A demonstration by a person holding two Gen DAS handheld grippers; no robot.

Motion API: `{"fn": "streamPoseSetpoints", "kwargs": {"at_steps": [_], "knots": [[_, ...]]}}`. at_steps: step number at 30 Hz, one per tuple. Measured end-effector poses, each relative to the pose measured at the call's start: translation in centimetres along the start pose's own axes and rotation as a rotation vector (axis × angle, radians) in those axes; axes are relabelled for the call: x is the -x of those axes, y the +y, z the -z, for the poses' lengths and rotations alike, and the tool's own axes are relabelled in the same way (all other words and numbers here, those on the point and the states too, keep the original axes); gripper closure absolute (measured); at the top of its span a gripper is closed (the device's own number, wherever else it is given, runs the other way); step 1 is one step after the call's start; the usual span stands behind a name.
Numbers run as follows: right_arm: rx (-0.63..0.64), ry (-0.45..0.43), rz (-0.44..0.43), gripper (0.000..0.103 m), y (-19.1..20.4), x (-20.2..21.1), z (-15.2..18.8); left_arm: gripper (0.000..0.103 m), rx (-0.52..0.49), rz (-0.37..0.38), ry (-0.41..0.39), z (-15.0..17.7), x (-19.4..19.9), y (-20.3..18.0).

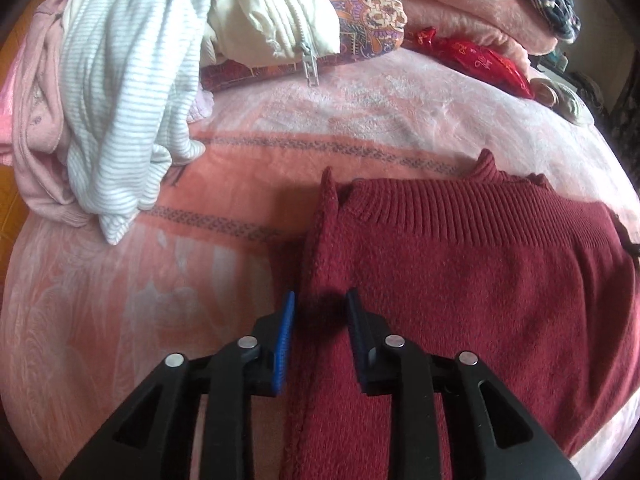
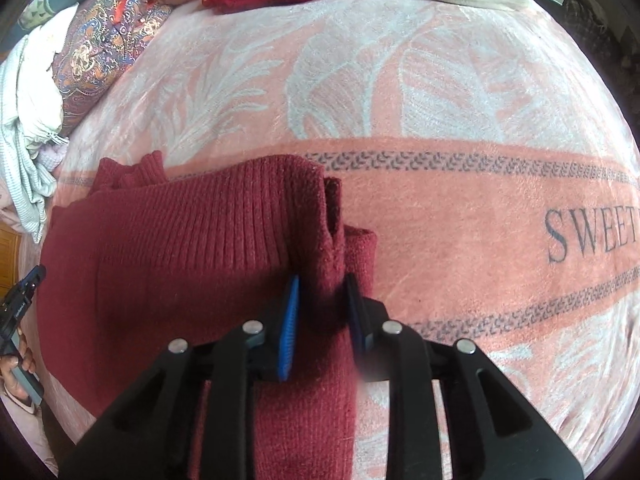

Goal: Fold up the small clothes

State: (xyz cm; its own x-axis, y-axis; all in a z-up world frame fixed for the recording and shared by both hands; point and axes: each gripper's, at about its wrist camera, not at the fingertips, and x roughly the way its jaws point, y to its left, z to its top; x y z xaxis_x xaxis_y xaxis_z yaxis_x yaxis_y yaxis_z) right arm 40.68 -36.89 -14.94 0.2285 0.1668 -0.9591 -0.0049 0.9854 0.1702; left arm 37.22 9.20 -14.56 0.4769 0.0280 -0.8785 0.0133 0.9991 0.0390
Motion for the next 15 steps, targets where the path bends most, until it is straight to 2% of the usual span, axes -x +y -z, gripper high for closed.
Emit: {"fn": "streamPoseSetpoints", "kwargs": {"at_steps": [1,2,3,4,6,10,13,15], "knots": [[0.007,-0.001,0.001,0.059,-0.1,0.6,0.6,0.070,-0.009,0.006,0.005,0.4,0.4,0.0],[0.020,-0.007,-0.005,0.047,-0.2,1.3,1.3,0.063,-0.017,0.006,0.015,1.0,0.9,0.0],[0.036,-0.006,-0.006,0.048,-0.3,2.0,2.1,0.051,-0.021,0.009,0.024,1.6,1.5,0.1],[0.047,0.005,-0.007,0.048,-0.5,2.4,3.0,0.045,-0.023,0.020,0.029,2.1,2.1,0.3],[0.055,0.028,-0.029,0.048,-1.0,3.2,5.3,0.021,-0.026,0.031,0.049,3.1,3.1,0.7],[0.048,0.087,-0.074,0.039,-1.5,3.9,9.9,0.011,0.005,0.083,0.115,5.5,4.4,1.5],[0.039,0.130,-0.139,0.034,-1.8,4.0,12.5,0.010,0.012,0.083,0.152,7.4,4.7,1.8],[0.026,0.146,-0.153,0.033,-2.0,3.7,13.6,0.010,0.019,0.095,0.172,8.4,4.5,1.9]]}}
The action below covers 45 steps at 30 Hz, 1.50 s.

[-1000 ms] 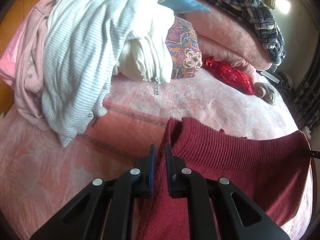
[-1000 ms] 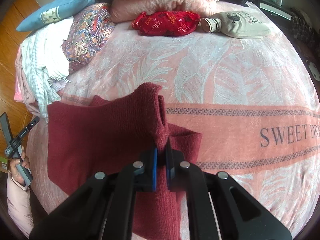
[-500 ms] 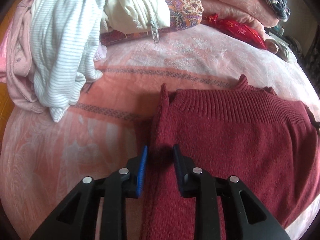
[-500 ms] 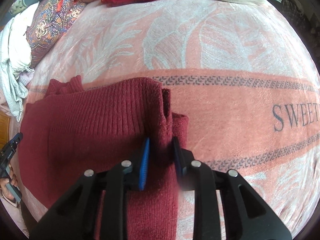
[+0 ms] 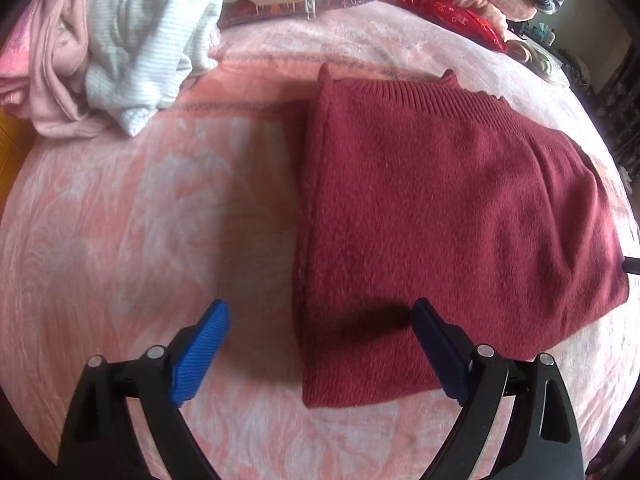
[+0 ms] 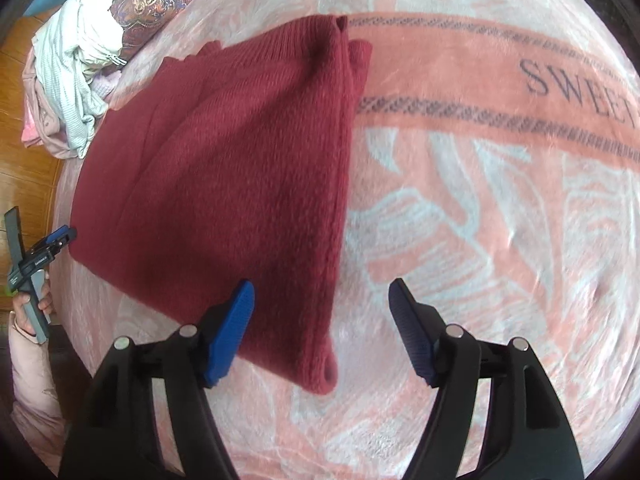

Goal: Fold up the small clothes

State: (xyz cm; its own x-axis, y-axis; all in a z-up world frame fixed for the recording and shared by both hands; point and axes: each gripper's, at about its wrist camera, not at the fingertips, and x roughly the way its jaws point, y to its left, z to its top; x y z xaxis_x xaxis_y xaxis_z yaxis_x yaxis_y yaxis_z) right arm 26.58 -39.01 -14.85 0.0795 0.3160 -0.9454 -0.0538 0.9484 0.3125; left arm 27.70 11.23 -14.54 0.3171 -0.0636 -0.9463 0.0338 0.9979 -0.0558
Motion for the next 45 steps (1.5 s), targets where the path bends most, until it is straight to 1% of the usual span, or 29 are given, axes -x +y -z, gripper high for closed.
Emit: {"fn": "streamPoseSetpoints", "kwargs": {"at_steps": [4,6,8,10,12,13,14,15,16,17,18,19,20,21,23,26,27,29,32,38,41,45], "knots": [[-0.029,0.043,-0.045,0.033,-0.5,-1.4,1.0,0.010,0.047,0.097,0.065,1.4,-1.5,0.2],[-0.032,0.041,-0.049,0.030,-0.3,-1.8,0.9,0.010,0.063,0.132,0.084,1.5,-2.2,0.1],[-0.039,0.036,-0.059,0.029,-0.2,-2.0,0.8,0.010,0.079,0.174,0.106,1.5,-3.0,-0.2],[-0.030,0.034,-0.054,0.032,0.2,-2.3,0.5,0.010,0.095,0.173,0.115,1.3,-3.7,-0.3],[-0.026,0.041,-0.073,0.041,0.5,-2.4,0.7,0.012,0.103,0.170,0.116,1.1,-3.8,-0.6],[-0.023,0.046,-0.074,0.042,0.9,-2.6,0.5,0.016,0.103,0.176,0.116,1.1,-3.8,-0.8],[-0.018,0.052,-0.079,0.046,1.2,-2.8,0.6,0.023,0.097,0.182,0.117,1.1,-3.6,-1.1],[-0.019,0.058,-0.090,0.054,1.4,-3.0,0.6,0.031,0.094,0.186,0.117,1.2,-3.5,-1.3],[-0.024,0.060,-0.096,0.058,1.5,-3.1,0.7,0.035,0.092,0.193,0.120,1.3,-3.4,-1.5],[-0.026,0.058,-0.092,0.066,1.7,-3.1,0.7,0.041,0.099,0.196,0.121,1.3,-3.4,-1.6],[-0.024,0.056,-0.095,0.079,1.8,-3.1,0.8,0.049,0.112,0.199,0.128,1.4,-3.4,-1.6],[-0.029,0.049,-0.099,0.085,1.9,-2.8,0.9,0.054,0.114,0.204,0.137,1.4,-3.4,-1.8],[-0.034,0.043,-0.097,0.089,1.9,-2.4,1.1,0.064,0.113,0.209,0.146,1.4,-3.3,-1.8],[-0.032,0.039,-0.093,0.091,1.9,-2.0,1.3,0.072,0.121,0.215,0.157,1.4,-3.2,-1.9],[-0.026,0.030,-0.088,0.092,2.1,-1.0,1.8,0.078,0.137,0.211,0.171,1.3,-2.8,-2.0],[-0.010,0.009,-0.096,0.093,2.5,0.9,2.8,0.080,0.118,0.176,0.162,1.7,-1.5,-2.5],[-0.005,0.003,-0.097,0.094,2.6,1.6,3.1,0.080,0.115,0.174,0.158,1.7,-1.0,-2.8],[0.003,0.000,-0.096,0.094,2.7,2.8,4.2,0.081,0.110,0.187,0.152,2.2,0.1,-3.0],[0.015,0.018,-0.095,0.094,2.8,4.1,6.5,0.081,0.099,0.212,0.170,3.6,1.4,-3.3],[0.042,0.062,-0.114,0.094,2.7,5.7,13.5,0.081,0.055,0.238,0.175,8.2,4.6,-3.8],[0.045,0.065,-0.128,0.094,2.6,6.6,17.1,0.081,0.024,0.240,0.173,11.3,6.3,-4.2],[0.035,0.071,-0.142,0.094,2.0,7.1,20.5,0.081,-0.016,0.229,0.173,14.9,7.7,-4.9]]}}
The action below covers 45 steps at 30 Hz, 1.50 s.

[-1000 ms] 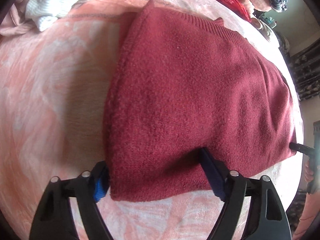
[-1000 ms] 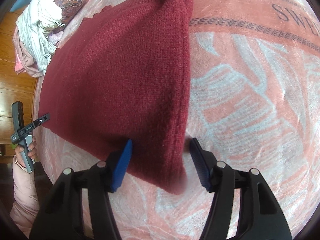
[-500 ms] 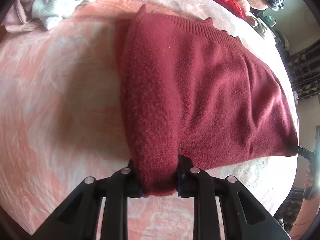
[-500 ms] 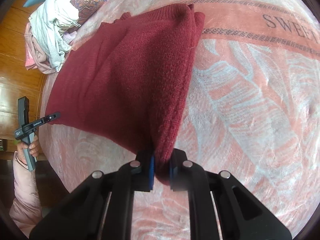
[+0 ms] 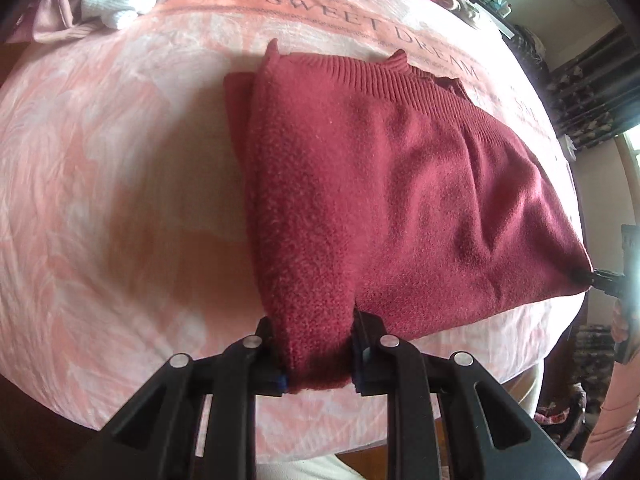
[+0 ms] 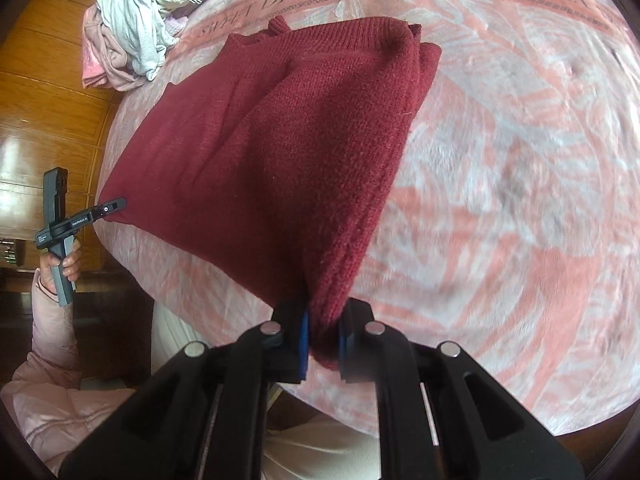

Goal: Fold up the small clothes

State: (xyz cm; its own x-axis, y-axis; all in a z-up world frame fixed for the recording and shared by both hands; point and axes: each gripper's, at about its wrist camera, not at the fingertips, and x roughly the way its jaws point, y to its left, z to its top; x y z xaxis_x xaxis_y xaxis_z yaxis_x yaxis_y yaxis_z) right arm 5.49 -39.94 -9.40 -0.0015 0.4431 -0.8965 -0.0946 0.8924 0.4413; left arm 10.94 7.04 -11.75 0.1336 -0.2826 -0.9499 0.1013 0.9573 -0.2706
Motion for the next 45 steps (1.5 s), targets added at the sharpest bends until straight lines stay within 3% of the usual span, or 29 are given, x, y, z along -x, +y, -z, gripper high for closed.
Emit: {"fn": "streamPoseSetpoints", "kwargs": {"at_steps": [7,11,15,17,20,21,23,28,32,34,38,45], "knots": [[-0.053,0.062,0.083,0.088,-2.4,-5.3,1.0,0.079,-0.033,-0.078,0.032,2.0,-4.2,0.5],[-0.077,0.033,0.078,0.082,-3.4,-7.0,1.2,0.067,-0.016,-0.098,0.009,2.2,-6.5,1.3],[-0.075,0.012,0.073,0.082,-3.2,-6.6,1.2,0.064,-0.040,-0.124,-0.028,2.8,-6.5,0.9],[-0.060,0.007,0.084,0.075,-3.0,-5.9,1.3,0.060,-0.040,-0.124,-0.026,3.4,-6.3,0.6],[-0.031,-0.027,0.126,0.056,-2.6,-3.8,1.5,0.040,-0.032,-0.146,-0.019,3.4,-4.5,1.3],[-0.028,-0.041,0.132,0.052,-2.6,-3.1,1.3,0.038,-0.027,-0.169,-0.022,3.4,-3.7,1.5],[-0.012,-0.069,0.149,0.052,-2.6,-1.3,0.4,0.035,-0.015,-0.183,-0.041,3.2,-2.0,2.6],[0.006,-0.163,0.154,0.050,-2.1,1.6,-5.3,0.034,0.034,-0.217,-0.135,-1.8,1.0,4.2],[0.020,-0.190,0.155,0.043,-2.0,1.0,-10.6,0.034,0.002,-0.194,-0.166,-7.8,-0.1,3.1],[0.012,-0.177,0.149,0.043,-2.7,-0.1,-13.1,0.034,-0.028,-0.197,-0.165,-10.2,-1.3,2.2],[-0.013,-0.140,0.131,0.041,-3.3,-2.4,-17.0,0.034,-0.058,-0.292,-0.134,-14.5,-4.3,1.3],[0.009,-0.075,0.131,0.041,-3.5,-5.4,-19.5,0.034,-0.071,-0.260,-0.117,-17.7,-7.0,1.5]]}}
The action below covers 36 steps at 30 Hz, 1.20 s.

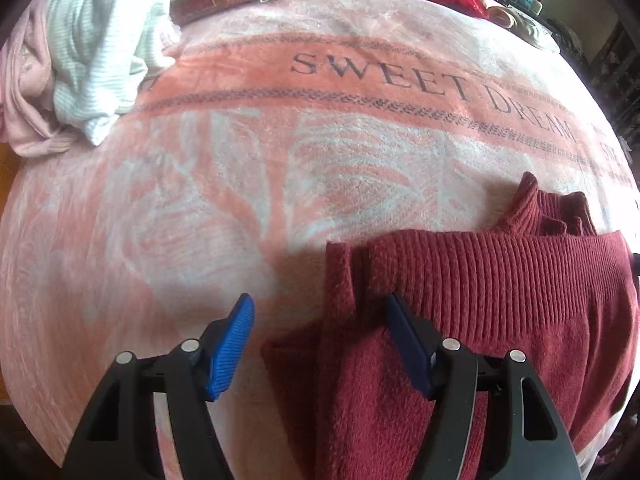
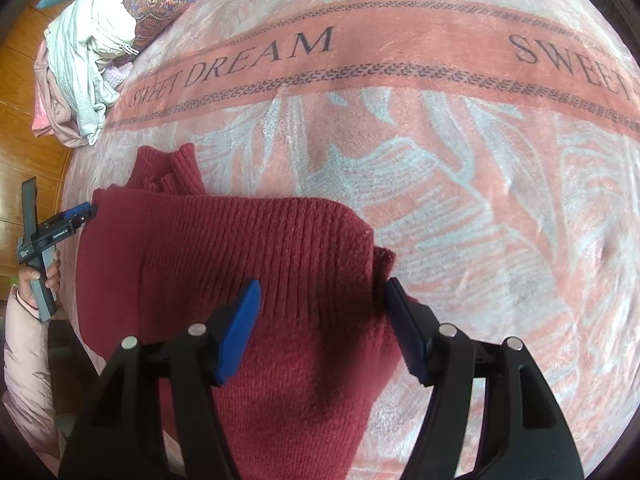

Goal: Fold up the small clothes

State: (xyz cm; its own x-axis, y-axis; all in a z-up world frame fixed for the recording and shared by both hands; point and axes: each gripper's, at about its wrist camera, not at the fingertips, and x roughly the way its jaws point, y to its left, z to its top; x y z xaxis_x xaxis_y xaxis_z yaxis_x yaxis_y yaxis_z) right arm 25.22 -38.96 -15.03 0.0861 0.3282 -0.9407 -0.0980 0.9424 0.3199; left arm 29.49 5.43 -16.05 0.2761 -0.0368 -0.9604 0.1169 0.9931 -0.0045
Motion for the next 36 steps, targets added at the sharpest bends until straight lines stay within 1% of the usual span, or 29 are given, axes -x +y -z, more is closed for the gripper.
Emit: {"fn": "streamPoseSetpoints", "kwargs": {"at_steps": [1,2,3,4,5,6,7,8,9,10,13,16,17,19,21,24,25,27,29,30,31,33,34,35,36], "knots": [[0.014,0.000,0.006,0.051,0.1,-0.1,0.0,0.034,-0.012,-0.007,-0.004,-0.2,-0.2,-0.3],[0.027,-0.001,0.005,0.058,0.4,-0.1,0.0,0.038,-0.018,-0.007,-0.004,-0.3,-0.3,-0.5],[0.034,-0.004,-0.021,0.074,0.6,0.0,0.1,0.047,-0.014,0.005,-0.001,-0.4,-0.5,-0.6],[0.037,-0.005,-0.043,0.099,0.7,0.1,0.2,0.056,-0.006,0.042,0.004,-0.3,-0.6,-0.6],[0.044,-0.013,-0.038,0.099,0.9,0.5,0.4,0.078,0.011,0.092,0.010,-0.2,-0.6,-0.5],[0.056,-0.026,-0.034,0.100,1.2,1.0,0.5,0.088,0.028,0.106,0.008,-0.1,-0.4,-0.5],[0.066,-0.039,-0.037,0.100,1.4,1.5,0.7,0.090,0.031,0.085,-0.004,0.1,0.0,-0.7],[0.070,-0.056,-0.043,0.100,1.5,2.1,0.8,0.095,0.022,0.067,-0.016,0.2,0.3,-0.9],[0.068,-0.075,-0.047,0.100,1.6,2.8,0.7,0.096,0.017,0.049,-0.034,0.4,0.8,-1.0],[0.068,-0.101,-0.051,0.100,1.5,3.7,0.7,0.097,0.026,0.042,-0.054,0.5,1.4,-0.9],[0.051,-0.180,-0.056,0.101,1.1,6.1,0.0,0.097,0.097,0.062,-0.112,0.4,3.2,0.3],[-0.001,-0.215,-0.087,0.101,0.0,6.7,-0.8,0.097,0.155,0.088,-0.156,0.1,4.3,1.3],[-0.011,-0.207,-0.074,0.101,-0.3,6.3,-0.9,0.097,0.162,0.086,-0.165,-0.1,4.3,1.4],[-0.045,-0.160,-0.018,0.101,-1.2,4.4,-0.9,0.097,0.168,0.045,-0.176,0.0,3.8,1.4],[-0.076,-0.111,0.037,0.101,-2.3,2.0,-0.6,0.097,0.166,0.011,-0.158,0.4,2.4,1.5],[-0.111,-0.079,0.035,0.101,-3.4,-0.6,-0.1,0.097,0.177,-0.015,-0.076,1.4,-0.9,1.6],[-0.121,-0.085,0.027,0.101,-3.6,-0.9,0.0,0.097,0.176,-0.021,-0.075,1.7,-1.5,1.6],[-0.135,-0.088,0.021,0.100,-3.8,-0.9,0.1,0.097,0.150,-0.055,-0.093,2.0,-1.6,0.9],[-0.131,-0.083,0.037,0.099,-3.5,-0.5,0.0,0.097,0.129,-0.085,-0.089,1.9,-1.5,0.4],[-0.127,-0.084,0.048,0.094,-3.4,-0.2,0.1,0.096,0.125,-0.091,-0.084,1.8,-1.5,0.2],[-0.119,-0.090,0.056,0.081,-3.2,0.3,0.1,0.095,0.123,-0.093,-0.077,1.7,-1.3,0.1],[-0.110,-0.110,0.076,0.072,-2.6,1.6,0.7,0.089,0.128,-0.076,-0.070,1.6,-0.5,0.2],[-0.109,-0.118,0.072,0.068,-2.4,2.3,1.2,0.088,0.131,-0.068,-0.076,1.7,0.1,0.2],[-0.104,-0.126,0.053,0.067,-2.2,3.0,1.9,0.079,0.133,-0.069,-0.082,1.9,0.8,0.3],[-0.096,-0.129,0.034,0.067,-1.8,3.7,2.8,0.069,0.131,-0.075,-0.093,2.3,1.7,0.2]]}}
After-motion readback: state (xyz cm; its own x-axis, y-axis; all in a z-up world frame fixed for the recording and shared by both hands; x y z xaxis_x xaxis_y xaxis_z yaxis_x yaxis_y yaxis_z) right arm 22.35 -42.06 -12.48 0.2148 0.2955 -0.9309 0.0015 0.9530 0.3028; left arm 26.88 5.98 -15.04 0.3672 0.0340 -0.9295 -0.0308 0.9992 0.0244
